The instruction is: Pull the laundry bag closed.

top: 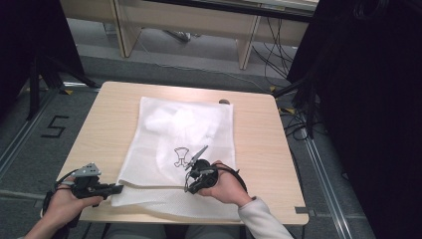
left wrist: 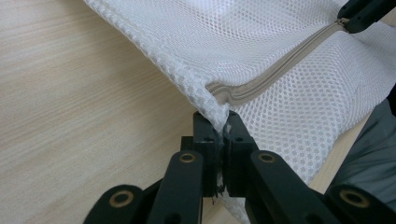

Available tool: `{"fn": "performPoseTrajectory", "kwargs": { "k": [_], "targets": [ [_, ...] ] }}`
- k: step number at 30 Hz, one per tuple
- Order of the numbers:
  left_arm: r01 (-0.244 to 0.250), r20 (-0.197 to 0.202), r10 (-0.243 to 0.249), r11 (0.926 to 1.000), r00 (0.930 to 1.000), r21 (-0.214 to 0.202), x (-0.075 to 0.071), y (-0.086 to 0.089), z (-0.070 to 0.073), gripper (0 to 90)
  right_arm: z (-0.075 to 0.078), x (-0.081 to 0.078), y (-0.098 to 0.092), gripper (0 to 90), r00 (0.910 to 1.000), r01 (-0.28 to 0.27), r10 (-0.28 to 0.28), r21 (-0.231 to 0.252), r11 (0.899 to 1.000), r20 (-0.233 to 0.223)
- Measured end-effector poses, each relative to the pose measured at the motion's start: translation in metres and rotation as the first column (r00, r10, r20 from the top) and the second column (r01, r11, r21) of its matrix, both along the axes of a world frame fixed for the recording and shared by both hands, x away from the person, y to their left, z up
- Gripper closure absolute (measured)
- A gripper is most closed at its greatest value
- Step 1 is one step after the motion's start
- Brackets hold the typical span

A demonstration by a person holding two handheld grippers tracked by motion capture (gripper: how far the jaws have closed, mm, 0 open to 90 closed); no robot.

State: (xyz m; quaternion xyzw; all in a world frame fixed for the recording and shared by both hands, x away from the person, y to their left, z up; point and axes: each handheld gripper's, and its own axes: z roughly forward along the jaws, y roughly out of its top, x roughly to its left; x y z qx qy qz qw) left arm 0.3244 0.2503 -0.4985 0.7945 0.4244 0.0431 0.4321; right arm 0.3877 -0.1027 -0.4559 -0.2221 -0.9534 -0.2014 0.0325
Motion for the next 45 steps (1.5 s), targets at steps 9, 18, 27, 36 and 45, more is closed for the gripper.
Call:
{"fn": "performPoseTrajectory", "kwargs": {
  "k": [9,18,27,36,45],
  "targets": [
    [-0.008,0.002,0.008,1.0000,1.0000,-0.002,0.000,-0.001,0.001,85.6,0.004,0.003,0.009,82.5,0.9993,-0.030,0.031,-0.069,0.997,0.020],
    [-0.014,0.005,0.014,0.9999,0.9999,-0.010,0.000,-0.002,0.001,85.7,0.005,0.003,0.011,82.5,0.9980,-0.057,0.060,-0.106,0.993,0.021],
    [-0.011,0.005,0.011,0.9999,0.9999,-0.007,0.000,-0.001,0.001,85.6,0.004,0.001,0.003,82.5,0.9985,-0.049,0.052,-0.125,0.991,0.017],
    [-0.011,0.001,0.011,0.9999,0.9999,-0.009,-0.001,0.000,0.001,85.6,0.003,0.001,-0.001,82.5,0.9989,-0.046,0.047,-0.122,0.991,0.005],
    [-0.007,-0.003,0.007,0.9999,1.0000,-0.008,0.000,0.000,0.000,85.6,0.002,0.001,-0.006,82.5,0.9993,-0.038,0.038,-0.126,0.991,0.000]
  ]
}}
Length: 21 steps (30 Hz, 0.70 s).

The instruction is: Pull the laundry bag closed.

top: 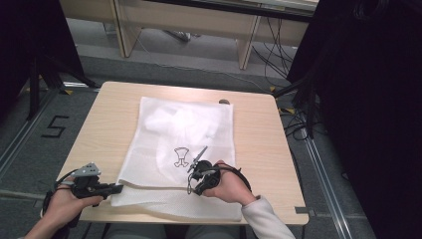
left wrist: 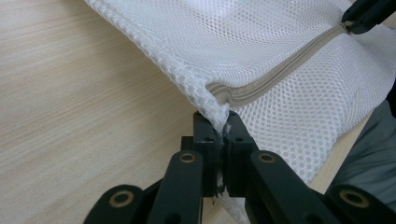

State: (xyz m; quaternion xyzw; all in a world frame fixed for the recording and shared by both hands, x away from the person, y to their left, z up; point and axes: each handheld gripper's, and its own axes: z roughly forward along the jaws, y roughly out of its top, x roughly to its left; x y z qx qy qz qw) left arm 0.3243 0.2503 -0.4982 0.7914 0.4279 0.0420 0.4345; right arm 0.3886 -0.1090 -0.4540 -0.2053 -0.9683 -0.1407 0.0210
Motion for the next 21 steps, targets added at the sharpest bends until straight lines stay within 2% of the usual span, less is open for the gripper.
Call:
{"fn": "performPoseTrajectory", "kwargs": {
  "k": [21],
  "targets": [
    [-0.003,0.001,0.003,1.0000,1.0000,-0.001,-0.0002,0.0000,0.0003,85.6,0.0000,0.0007,-0.0065,82.5,0.9999,0.004,-0.004,-0.002,1.000,-0.011]
  ]
}}
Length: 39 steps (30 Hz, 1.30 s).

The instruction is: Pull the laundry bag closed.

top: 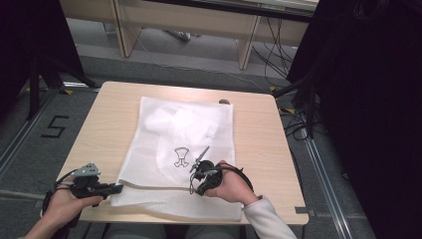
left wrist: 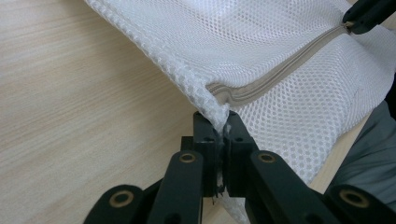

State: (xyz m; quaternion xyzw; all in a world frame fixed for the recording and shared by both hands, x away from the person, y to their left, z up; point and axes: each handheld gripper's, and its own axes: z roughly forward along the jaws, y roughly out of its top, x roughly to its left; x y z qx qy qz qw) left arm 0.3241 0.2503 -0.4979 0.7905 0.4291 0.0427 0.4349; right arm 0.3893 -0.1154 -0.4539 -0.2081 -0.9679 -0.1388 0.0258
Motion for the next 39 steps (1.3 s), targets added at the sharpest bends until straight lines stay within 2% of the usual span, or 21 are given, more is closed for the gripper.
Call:
{"fn": "performPoseTrajectory", "kwargs": {
  "k": [10,16,23,25,28,33,35,39],
  "targets": [
    [0.002,0.000,-0.002,1.0000,1.0000,0.000,0.000,0.000,0.000,85.6,0.000,0.000,-0.003,82.5,1.0000,0.003,-0.003,-0.003,1.000,0.002],
    [0.000,0.000,0.000,1.0000,1.0000,0.002,0.000,0.000,0.000,85.6,0.001,-0.001,-0.006,82.5,0.9997,0.024,-0.024,-0.018,1.000,-0.004],
    [-0.001,0.001,0.001,1.0000,1.0000,-0.001,0.000,0.000,0.000,85.6,0.001,-0.001,-0.006,82.5,0.9998,0.021,-0.021,-0.019,1.000,-0.003],
    [-0.001,0.001,0.001,1.0000,1.0000,0.000,0.000,0.000,0.000,85.6,0.001,0.000,-0.008,82.5,0.9999,0.011,-0.011,-0.005,1.000,0.000],
    [0.002,0.000,-0.002,1.0000,1.0000,0.000,0.000,0.000,0.000,85.6,0.001,-0.001,-0.009,82.5,0.9994,0.033,-0.033,-0.020,0.999,-0.005],
    [0.002,-0.001,-0.002,1.0000,1.0000,0.003,0.000,0.000,0.000,85.6,0.000,-0.001,-0.012,82.5,0.9997,0.025,-0.025,-0.009,1.000,-0.007],
    [-0.002,-0.002,0.002,1.0000,1.0000,-0.005,0.000,0.000,0.000,85.6,0.000,-0.002,-0.013,82.5,0.9990,0.043,-0.043,-0.016,0.999,-0.012],
    [0.001,-0.001,-0.001,1.0000,1.0000,0.003,0.000,0.000,0.000,85.6,0.001,-0.002,-0.013,82.5,0.9993,0.038,-0.038,-0.020,0.999,-0.005]
  ]
}}
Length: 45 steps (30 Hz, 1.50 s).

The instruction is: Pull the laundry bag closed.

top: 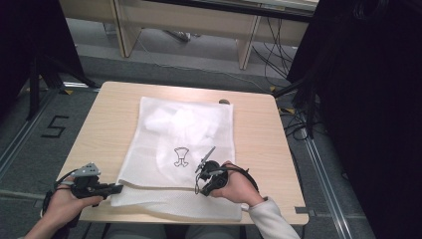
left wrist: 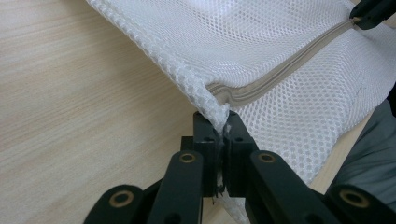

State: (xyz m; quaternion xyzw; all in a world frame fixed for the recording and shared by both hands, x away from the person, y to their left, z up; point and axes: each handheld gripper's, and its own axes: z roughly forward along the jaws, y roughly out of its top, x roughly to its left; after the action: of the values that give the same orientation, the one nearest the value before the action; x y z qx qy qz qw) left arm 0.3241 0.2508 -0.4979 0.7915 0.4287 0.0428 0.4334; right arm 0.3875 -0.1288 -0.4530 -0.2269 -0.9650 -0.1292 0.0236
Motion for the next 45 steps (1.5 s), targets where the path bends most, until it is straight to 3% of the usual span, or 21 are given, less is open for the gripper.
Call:
{"fn": "performPoseTrajectory", "kwargs": {
  "k": [23,24,27,38,45],
  "targets": [
    [-0.001,-0.001,0.001,1.0000,1.0000,0.000,0.000,0.000,0.000,85.6,-0.002,0.000,-0.014,82.5,1.0000,0.005,-0.005,0.000,1.000,-0.002],
    [-0.016,0.014,0.016,0.9998,0.9998,-0.007,0.000,-0.001,-0.001,85.6,-0.002,0.000,-0.015,82.5,1.0000,0.000,0.000,0.010,1.000,-0.005],
    [-0.011,0.002,0.011,0.9999,0.9999,0.001,0.000,0.000,0.000,85.6,-0.002,0.000,-0.017,82.5,0.9997,0.021,-0.021,-0.002,1.000,-0.010],
    [-0.007,0.002,0.007,1.0000,1.0000,-0.002,0.000,0.000,-0.001,85.6,-0.002,0.000,-0.021,82.5,1.0000,0.006,-0.006,0.005,1.000,-0.004],
    [-0.008,0.001,0.008,1.0000,1.0000,-0.001,0.000,0.000,-0.001,85.6,-0.002,0.000,-0.028,82.5,0.9996,0.025,-0.025,0.002,1.000,-0.012]
  ]
}}
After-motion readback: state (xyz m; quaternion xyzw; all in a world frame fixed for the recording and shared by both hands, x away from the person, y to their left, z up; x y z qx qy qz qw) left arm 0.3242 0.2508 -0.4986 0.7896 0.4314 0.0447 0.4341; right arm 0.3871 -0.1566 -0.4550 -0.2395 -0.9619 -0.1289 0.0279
